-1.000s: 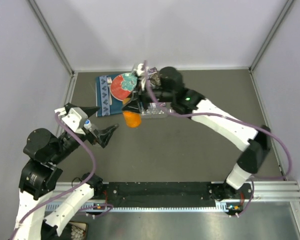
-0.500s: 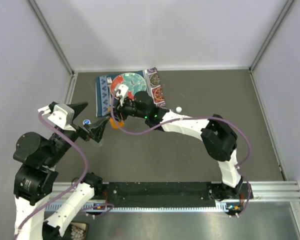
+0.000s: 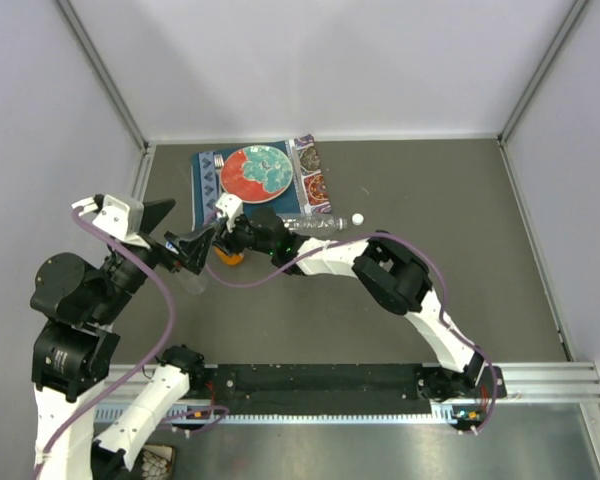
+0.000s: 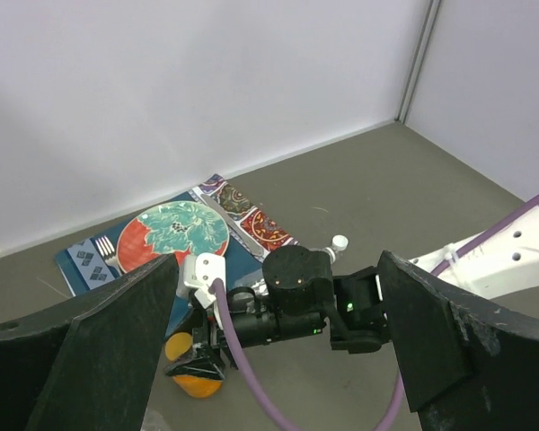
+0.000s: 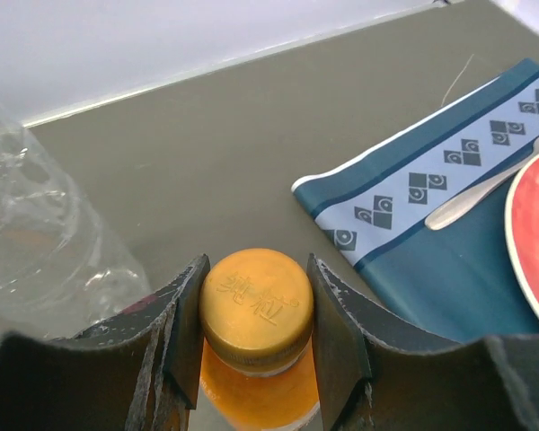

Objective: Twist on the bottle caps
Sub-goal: Place the plastic bottle at the center of the board.

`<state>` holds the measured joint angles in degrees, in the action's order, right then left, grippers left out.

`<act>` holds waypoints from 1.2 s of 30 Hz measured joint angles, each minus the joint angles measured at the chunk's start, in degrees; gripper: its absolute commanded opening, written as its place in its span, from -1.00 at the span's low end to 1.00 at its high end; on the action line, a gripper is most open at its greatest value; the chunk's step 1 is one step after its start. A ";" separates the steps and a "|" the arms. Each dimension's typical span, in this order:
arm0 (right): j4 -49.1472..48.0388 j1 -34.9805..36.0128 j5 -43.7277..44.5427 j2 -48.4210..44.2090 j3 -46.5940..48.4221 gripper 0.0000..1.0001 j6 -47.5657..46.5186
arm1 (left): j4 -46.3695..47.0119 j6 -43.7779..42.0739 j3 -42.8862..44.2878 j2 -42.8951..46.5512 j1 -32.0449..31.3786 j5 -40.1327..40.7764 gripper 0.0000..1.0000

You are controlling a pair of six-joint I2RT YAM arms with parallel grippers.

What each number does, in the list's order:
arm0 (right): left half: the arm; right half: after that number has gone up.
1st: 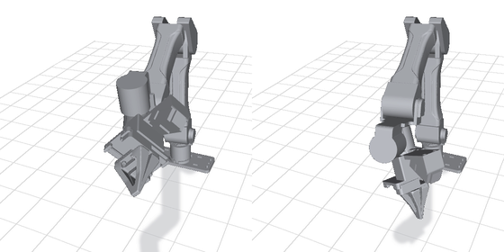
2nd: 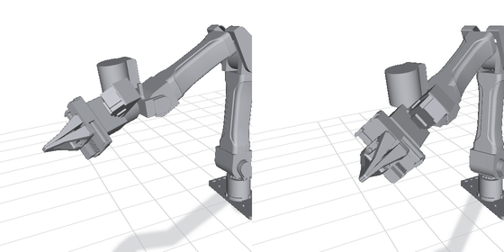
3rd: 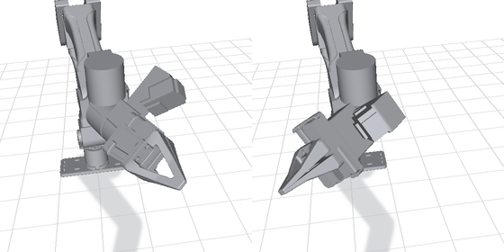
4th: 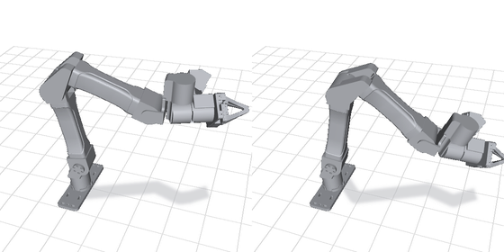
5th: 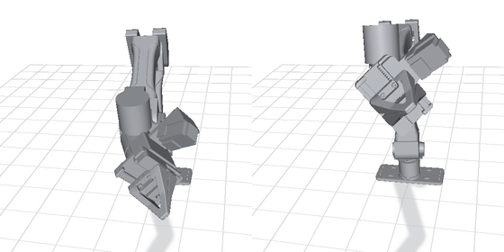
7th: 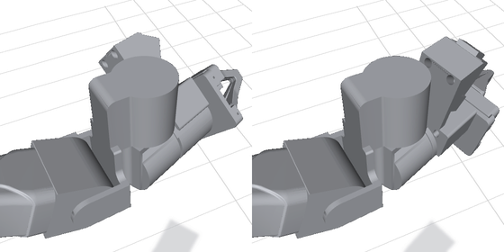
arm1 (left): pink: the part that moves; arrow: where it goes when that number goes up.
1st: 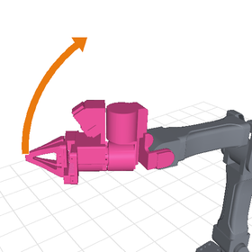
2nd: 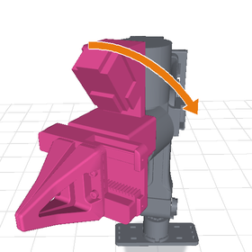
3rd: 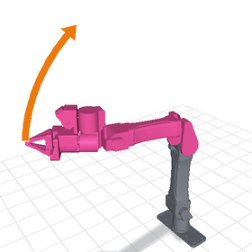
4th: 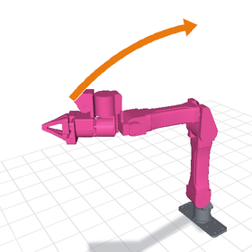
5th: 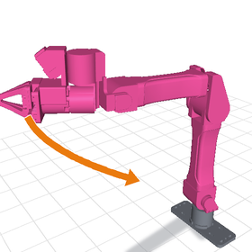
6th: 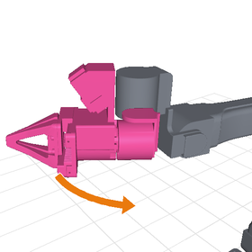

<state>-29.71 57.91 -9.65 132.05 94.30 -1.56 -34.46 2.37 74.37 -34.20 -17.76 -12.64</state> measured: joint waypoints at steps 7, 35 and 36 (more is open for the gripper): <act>-5.22 0.00 2.82 3.06 1.62 -0.86 -0.39 | 0.33 1.86 0.74 -0.46 1.01 -1.27 0.97; -6.12 0.13 3.37 3.54 -0.59 0.62 5.68 | 0.44 4.85 2.69 -1.18 3.15 -3.69 0.97; -6.01 0.13 3.39 3.54 -0.59 0.67 5.86 | 0.42 4.92 2.71 -1.18 3.19 -3.85 0.97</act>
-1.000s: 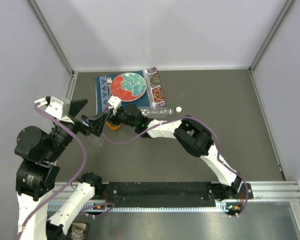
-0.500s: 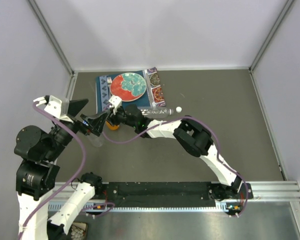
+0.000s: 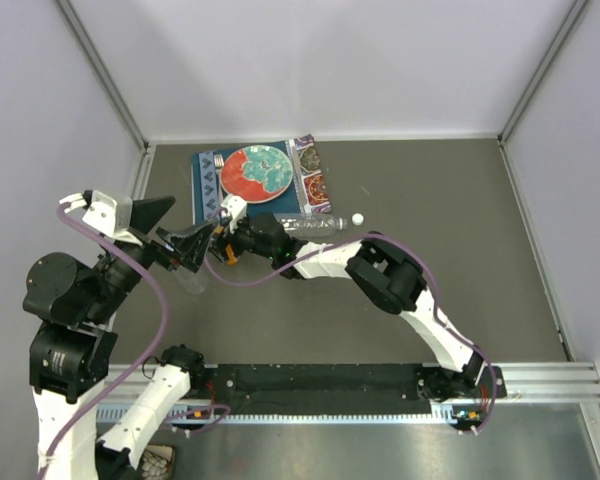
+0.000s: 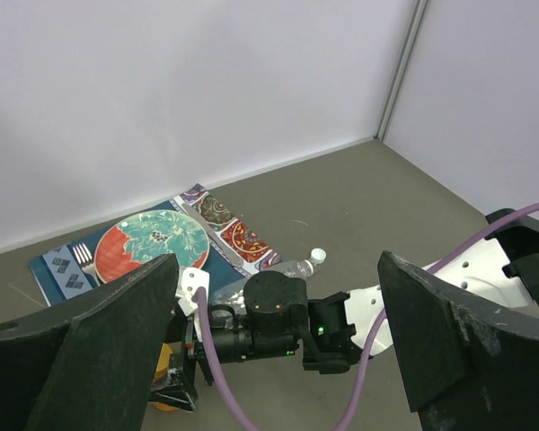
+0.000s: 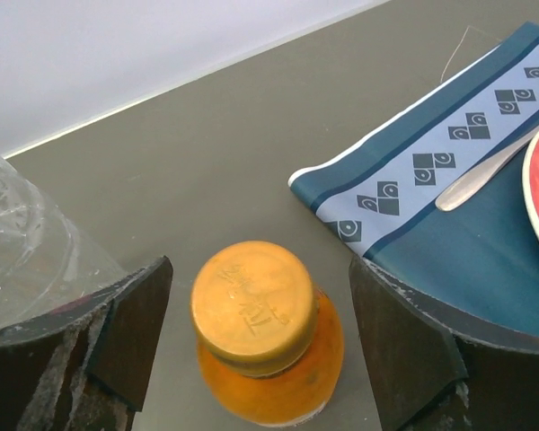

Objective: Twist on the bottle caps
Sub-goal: Place the plastic bottle at the center of the board.

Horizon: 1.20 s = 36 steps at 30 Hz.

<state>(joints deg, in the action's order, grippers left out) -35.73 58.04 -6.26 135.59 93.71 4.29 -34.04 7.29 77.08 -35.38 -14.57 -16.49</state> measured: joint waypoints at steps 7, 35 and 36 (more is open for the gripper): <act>0.31 -0.02 -0.55 -0.11 0.02 0.98 0.50 | 0.00 0.11 0.00 0.00 0.24 -0.48 0.97; 43.98 -4.52 -5.18 -29.68 4.59 0.98 6.56 | -0.92 -1.44 -0.81 0.50 0.31 -0.76 0.97; 45.77 -5.97 -5.42 -32.22 3.58 0.98 8.46 | -1.16 -1.49 -0.81 0.50 0.31 -1.05 0.97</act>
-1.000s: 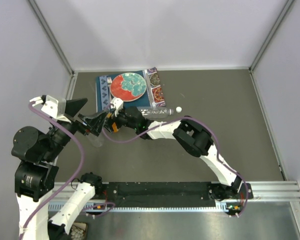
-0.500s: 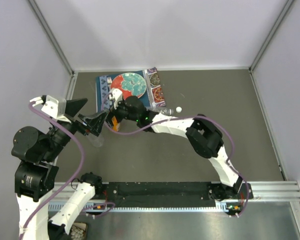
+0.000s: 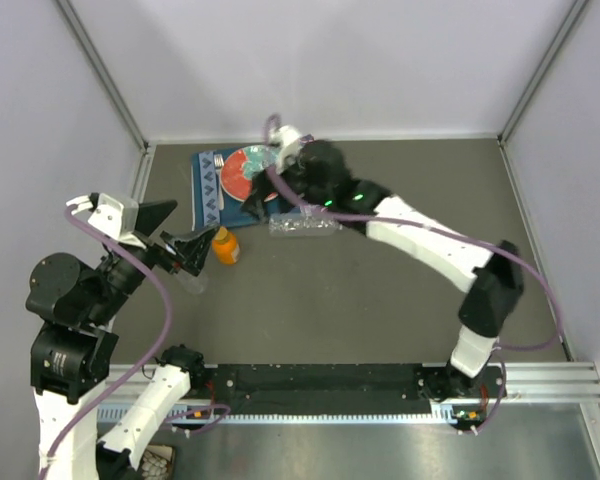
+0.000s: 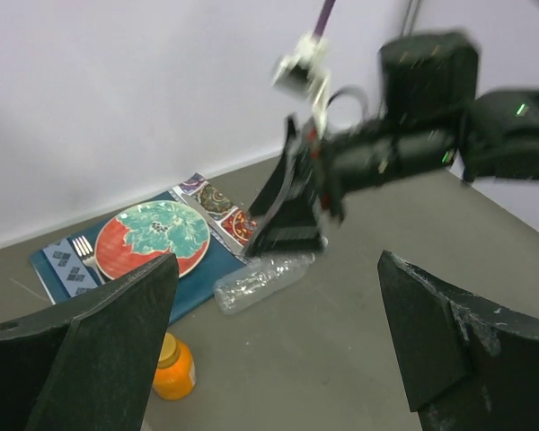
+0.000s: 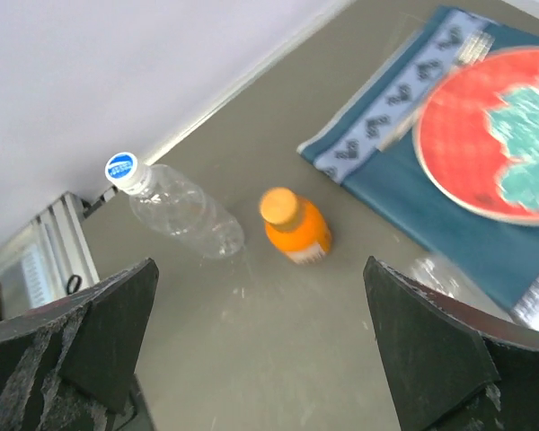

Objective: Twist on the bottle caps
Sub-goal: Place the plastic bottle at the center of the board.

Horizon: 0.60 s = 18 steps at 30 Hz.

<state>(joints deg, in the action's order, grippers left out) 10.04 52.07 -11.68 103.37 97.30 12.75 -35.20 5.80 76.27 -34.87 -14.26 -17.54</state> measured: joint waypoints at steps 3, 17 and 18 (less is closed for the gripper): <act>3.06 -7.30 -2.95 -8.90 -5.90 0.98 6.56 | -1.18 -0.42 0.00 -0.13 0.02 -1.75 0.97; 14.91 -27.02 3.26 -33.29 -27.54 0.13 16.94 | -6.47 -8.46 5.22 -26.43 -14.97 -4.92 0.90; 15.82 -27.78 4.17 -33.29 -27.54 0.12 17.09 | -6.73 -9.66 6.73 -30.29 -18.08 -3.45 0.89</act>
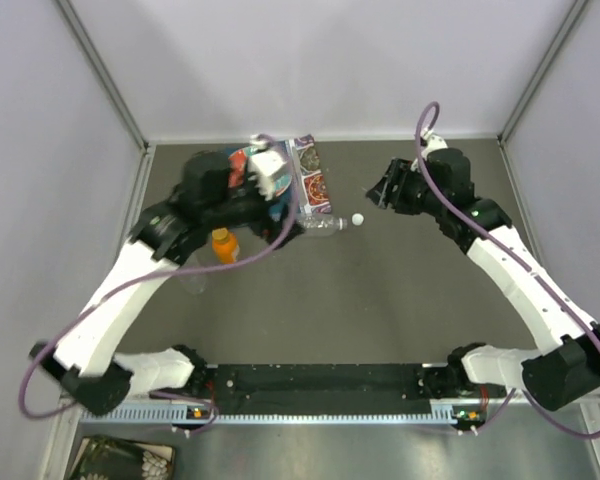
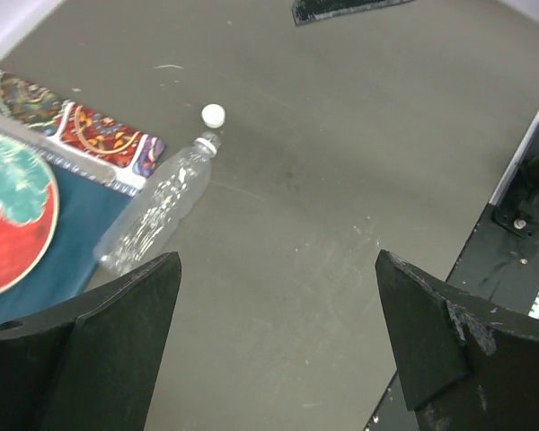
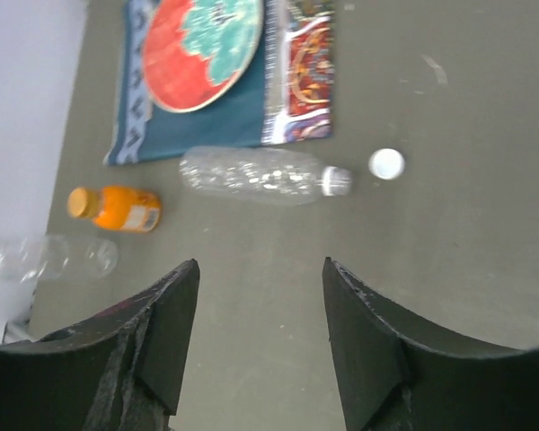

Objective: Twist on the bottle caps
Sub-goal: Place the plastic bottle at the center of the board, then pick up the bottle cap from the center of the board.

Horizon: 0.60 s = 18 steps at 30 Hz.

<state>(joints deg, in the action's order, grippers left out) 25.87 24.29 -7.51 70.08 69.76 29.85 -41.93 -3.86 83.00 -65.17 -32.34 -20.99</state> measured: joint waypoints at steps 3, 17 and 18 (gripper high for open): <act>2.62 -3.19 3.10 -0.85 0.00 0.14 0.42 | -1.22 -2.32 5.77 -11.08 -4.46 2.60 0.91; 3.34 -8.00 12.98 -19.87 -0.13 0.17 -3.69 | -5.73 -9.60 53.86 -70.62 -6.56 11.74 0.01; 3.19 -8.00 13.05 -19.89 -0.17 0.17 -3.76 | -5.35 -9.62 52.19 -71.28 -6.67 12.15 -0.01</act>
<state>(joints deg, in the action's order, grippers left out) 29.06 16.29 5.54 50.19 69.58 26.09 -47.29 -13.47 135.20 -136.44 -39.00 -8.84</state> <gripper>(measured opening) 0.585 0.645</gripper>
